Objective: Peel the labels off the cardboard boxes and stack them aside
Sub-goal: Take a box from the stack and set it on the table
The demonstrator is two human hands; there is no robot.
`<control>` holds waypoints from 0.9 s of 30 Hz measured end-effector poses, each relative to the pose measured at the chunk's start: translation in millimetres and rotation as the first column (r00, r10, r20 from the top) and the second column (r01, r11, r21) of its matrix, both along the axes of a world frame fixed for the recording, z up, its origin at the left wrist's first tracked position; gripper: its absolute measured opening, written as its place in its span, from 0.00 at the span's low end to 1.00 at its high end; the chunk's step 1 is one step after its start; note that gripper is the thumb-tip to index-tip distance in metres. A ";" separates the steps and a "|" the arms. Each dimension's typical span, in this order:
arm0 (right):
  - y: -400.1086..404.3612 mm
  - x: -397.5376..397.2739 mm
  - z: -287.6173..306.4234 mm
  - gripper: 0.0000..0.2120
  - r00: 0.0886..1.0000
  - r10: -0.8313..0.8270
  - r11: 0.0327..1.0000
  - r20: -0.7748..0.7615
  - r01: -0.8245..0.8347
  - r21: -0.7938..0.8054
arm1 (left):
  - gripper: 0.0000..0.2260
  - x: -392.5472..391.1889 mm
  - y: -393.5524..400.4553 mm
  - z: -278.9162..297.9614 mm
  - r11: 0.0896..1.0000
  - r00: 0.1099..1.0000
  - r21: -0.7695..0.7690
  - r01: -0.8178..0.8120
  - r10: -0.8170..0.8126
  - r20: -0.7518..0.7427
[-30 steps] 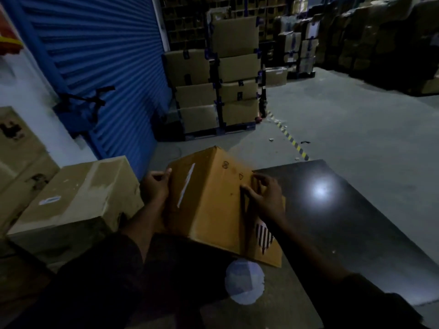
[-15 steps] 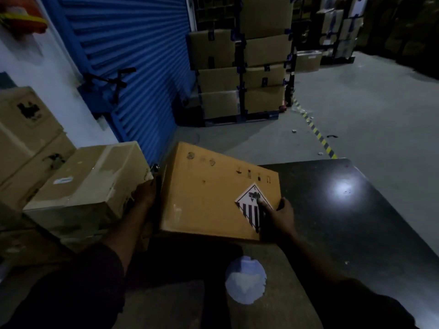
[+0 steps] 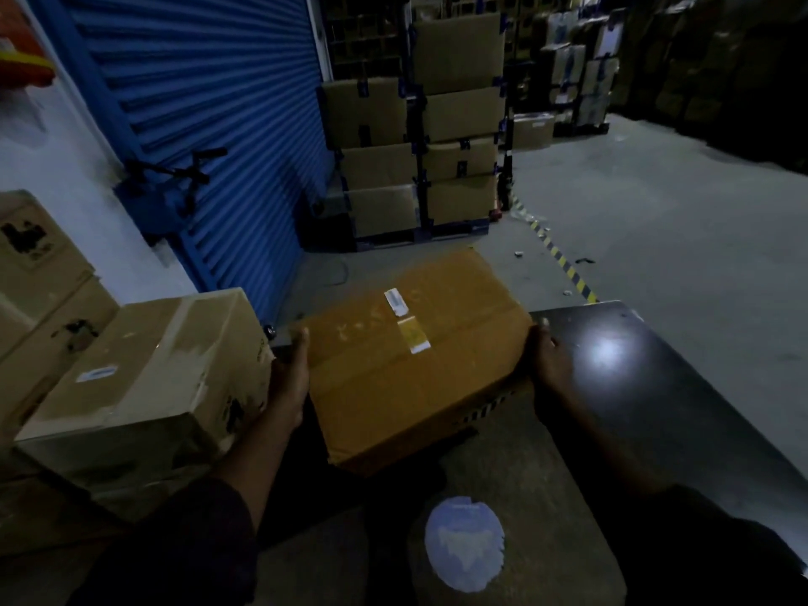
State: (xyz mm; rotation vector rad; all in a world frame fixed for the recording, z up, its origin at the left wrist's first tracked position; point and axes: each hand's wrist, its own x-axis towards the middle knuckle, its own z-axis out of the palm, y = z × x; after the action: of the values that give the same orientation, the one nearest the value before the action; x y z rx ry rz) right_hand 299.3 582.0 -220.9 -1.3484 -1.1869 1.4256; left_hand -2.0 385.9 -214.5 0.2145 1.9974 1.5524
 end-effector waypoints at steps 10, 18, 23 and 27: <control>17.8 4.2 -70.1 0.35 0.983 0.090 0.996 0.159 -0.090 -0.007 | 0.27 27.7 -8.7 -32.4 0.948 0.970 -0.287 0.136 -0.186 -0.156; -48.4 -11.0 -53.5 0.26 0.933 0.214 0.954 0.290 -0.264 0.144 | 0.36 76.3 -27.7 -65.1 0.923 0.969 -0.331 0.196 -0.235 -0.082; -45.7 -6.6 -54.4 0.23 0.723 0.191 0.863 0.664 -0.446 0.237 | 0.39 94.0 -39.9 -80.7 0.806 0.834 -0.451 0.384 -0.512 -0.205; -39.4 -3.6 -58.4 0.23 0.521 0.191 0.784 0.832 -0.590 0.190 | 0.30 109.3 -35.8 -70.9 0.632 0.700 -0.418 0.652 -0.714 0.013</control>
State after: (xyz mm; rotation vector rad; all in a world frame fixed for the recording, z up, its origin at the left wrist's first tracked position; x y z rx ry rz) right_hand 295.7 542.6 -279.3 -1.4175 -2.4032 0.6709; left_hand 107.2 350.1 -285.4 0.8503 1.9438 0.6354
